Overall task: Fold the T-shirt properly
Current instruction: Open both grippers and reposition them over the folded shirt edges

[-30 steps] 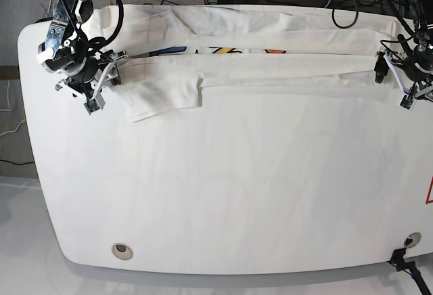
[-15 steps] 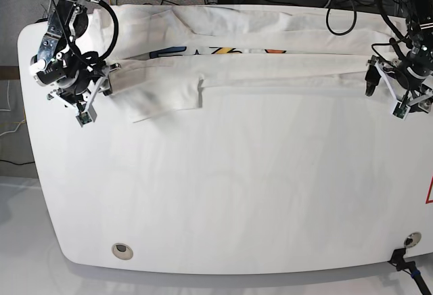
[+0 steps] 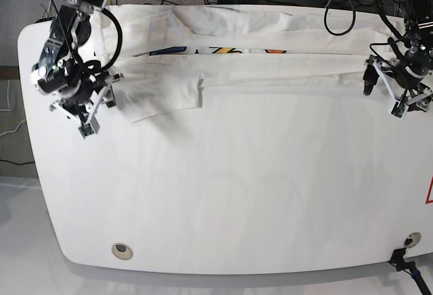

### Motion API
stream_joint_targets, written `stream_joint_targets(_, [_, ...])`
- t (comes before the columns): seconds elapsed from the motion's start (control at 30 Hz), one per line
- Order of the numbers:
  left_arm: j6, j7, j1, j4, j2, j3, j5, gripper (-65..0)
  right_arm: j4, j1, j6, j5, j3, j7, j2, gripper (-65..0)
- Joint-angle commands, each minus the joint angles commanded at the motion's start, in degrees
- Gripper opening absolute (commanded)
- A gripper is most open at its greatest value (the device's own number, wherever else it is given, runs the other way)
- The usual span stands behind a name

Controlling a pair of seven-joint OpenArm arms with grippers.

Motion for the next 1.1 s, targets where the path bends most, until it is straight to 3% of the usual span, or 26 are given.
stream_joint_targets(0.37, [0.0, 0.0, 0.0, -0.09, 0.0, 0.0, 0.0, -6.5, -20.13, 6.24, 0.09, 0.09, 0.0, 5.71, -0.44, -35.0])
stream_joint_targets(0.57, [0.0, 0.0, 0.0, -0.09, 0.0, 1.58, 0.0, -6.5, -21.01, 5.63, 0.31, 0.09, -0.26, 6.33, -1.14, -35.0])
stream_joint_targets(0.93, [0.0, 0.0, 0.0, -0.09, 0.0, 3.43, 0.18, -6.5, -21.01, 4.57, 0.31, 0.09, -0.44, 3.96, -5.98, -35.0])
stream_joint_targets(1.1, [0.0, 0.0, 0.0, -0.09, 0.0, 3.08, 0.09, -6.5, -21.01, 4.48, 0.31, 0.09, -0.44, 3.96, -6.15, -35.2])
